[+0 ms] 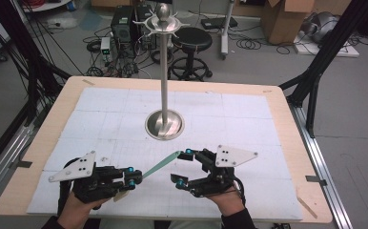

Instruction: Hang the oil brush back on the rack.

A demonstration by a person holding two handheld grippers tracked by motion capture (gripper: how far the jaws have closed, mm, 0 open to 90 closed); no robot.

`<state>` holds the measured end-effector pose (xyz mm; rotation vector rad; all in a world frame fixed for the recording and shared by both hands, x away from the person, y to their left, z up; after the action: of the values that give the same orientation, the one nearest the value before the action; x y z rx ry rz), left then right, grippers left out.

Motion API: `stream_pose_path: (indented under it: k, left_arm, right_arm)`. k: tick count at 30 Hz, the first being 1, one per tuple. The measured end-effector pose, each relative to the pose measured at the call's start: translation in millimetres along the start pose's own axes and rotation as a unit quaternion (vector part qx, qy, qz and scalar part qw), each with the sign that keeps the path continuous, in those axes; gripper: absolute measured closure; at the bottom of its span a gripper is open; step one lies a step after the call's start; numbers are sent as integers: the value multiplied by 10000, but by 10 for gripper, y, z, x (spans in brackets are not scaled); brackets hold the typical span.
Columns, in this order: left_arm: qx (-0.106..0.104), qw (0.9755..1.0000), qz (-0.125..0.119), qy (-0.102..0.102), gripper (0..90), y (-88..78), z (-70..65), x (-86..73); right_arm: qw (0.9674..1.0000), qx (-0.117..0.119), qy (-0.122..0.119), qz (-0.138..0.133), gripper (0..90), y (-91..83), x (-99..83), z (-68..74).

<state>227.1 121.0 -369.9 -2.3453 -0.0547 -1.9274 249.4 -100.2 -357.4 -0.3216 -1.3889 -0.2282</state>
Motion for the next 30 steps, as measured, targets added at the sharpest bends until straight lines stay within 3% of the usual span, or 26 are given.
stream_pose_path:
  k: [8,17,30]
  left_arm:
    - [-224,9997,2,-11,822,85,-32,-21]
    - [-402,9992,-12,-27,822,108,-30,-49]
    - [-551,9984,75,30,816,92,0,-75]
  right_arm:
    - [9991,400,-120,-74,493,62,63,72]
    - [9978,603,-259,-95,664,62,69,101]
    - [9948,1015,-9,-36,760,69,69,138]
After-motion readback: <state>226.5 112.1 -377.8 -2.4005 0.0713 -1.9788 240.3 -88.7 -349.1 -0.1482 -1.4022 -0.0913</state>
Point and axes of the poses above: each handheld gripper's, and its own axes: y roughly forward along the jaws, x roughly out of its top, z roughly to its left, the point moved 6 cm from there along y, roughly forward along the jaws, and after that the axes turned 8 degrees about -x, right-handed, at the moved point
